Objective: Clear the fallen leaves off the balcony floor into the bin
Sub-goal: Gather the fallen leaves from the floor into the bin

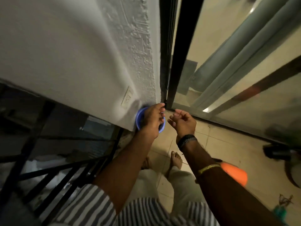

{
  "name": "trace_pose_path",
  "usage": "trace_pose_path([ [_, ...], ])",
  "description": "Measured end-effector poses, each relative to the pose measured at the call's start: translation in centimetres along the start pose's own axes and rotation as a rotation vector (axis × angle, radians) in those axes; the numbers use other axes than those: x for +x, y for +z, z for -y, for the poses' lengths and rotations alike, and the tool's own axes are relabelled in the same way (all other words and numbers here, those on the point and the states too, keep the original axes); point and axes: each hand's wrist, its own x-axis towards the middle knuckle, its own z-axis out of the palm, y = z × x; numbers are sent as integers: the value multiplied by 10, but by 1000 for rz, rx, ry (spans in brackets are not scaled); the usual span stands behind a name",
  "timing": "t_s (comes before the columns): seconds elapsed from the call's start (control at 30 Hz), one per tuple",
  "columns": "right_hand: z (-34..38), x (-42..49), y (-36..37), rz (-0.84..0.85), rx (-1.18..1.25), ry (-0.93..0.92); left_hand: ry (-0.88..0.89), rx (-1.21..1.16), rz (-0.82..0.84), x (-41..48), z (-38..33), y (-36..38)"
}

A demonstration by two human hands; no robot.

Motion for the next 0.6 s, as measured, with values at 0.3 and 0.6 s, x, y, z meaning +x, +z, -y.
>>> trace_pose_path([
  [0.3,42,-115,-88,-204,242,-201,50,244,297,-119,40,26],
  [0.6,14,-199,-206,-566,504,-344,87,578,681,-209,118,69],
])
